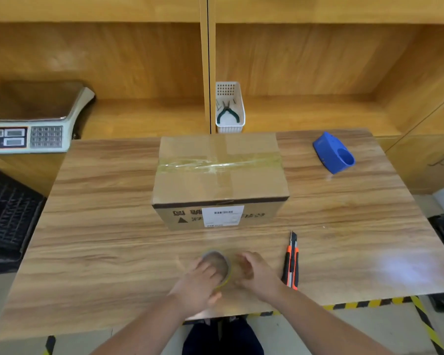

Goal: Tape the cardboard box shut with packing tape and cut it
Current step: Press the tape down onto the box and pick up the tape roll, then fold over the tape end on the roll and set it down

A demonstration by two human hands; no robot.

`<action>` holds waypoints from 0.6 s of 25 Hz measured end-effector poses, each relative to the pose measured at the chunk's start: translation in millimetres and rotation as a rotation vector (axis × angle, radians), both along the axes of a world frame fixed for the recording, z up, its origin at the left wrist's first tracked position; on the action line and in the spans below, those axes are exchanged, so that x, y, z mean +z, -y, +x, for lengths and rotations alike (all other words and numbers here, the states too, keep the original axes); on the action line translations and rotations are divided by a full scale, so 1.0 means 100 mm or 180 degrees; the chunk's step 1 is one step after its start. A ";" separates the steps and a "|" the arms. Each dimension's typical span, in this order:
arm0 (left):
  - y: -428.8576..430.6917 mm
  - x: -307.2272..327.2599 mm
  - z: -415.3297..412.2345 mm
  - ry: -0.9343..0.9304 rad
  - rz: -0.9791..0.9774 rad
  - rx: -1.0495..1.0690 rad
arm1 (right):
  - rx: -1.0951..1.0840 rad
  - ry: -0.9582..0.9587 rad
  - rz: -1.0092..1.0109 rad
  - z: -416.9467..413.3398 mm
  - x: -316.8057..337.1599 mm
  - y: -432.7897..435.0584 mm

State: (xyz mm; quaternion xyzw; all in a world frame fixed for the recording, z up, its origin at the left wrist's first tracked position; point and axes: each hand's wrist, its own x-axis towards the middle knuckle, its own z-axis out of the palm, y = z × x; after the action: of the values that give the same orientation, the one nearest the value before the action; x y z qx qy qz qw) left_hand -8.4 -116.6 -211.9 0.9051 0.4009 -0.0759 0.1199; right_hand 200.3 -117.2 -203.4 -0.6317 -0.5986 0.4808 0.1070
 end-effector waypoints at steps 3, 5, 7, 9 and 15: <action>-0.11 0.07 0.08 0.0041 -0.0255 0.0148 | -0.0147 -0.0176 -0.0006 -0.06 -0.06 -0.05; -0.13 0.15 0.11 0.0509 -0.0349 0.0620 | -0.0165 -0.0343 0.0082 -0.07 -0.04 -0.10; -0.12 0.27 0.13 0.1036 -0.0435 0.1103 | -0.0276 -0.0591 0.0123 -0.06 0.04 -0.14; -0.12 0.42 0.13 0.1555 -0.0632 0.1503 | -0.0357 -0.0794 0.0186 -0.06 0.22 -0.17; -0.14 0.92 0.08 0.2632 -0.1040 0.2051 | -0.0381 -0.1082 0.0897 -0.15 0.85 -0.24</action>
State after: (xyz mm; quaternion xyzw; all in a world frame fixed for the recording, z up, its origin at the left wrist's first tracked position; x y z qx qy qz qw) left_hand -0.4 -102.2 -119.4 0.6605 0.5602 0.2654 0.4237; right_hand 185.5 -93.3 -118.1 -0.5549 -0.5947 0.4847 0.3218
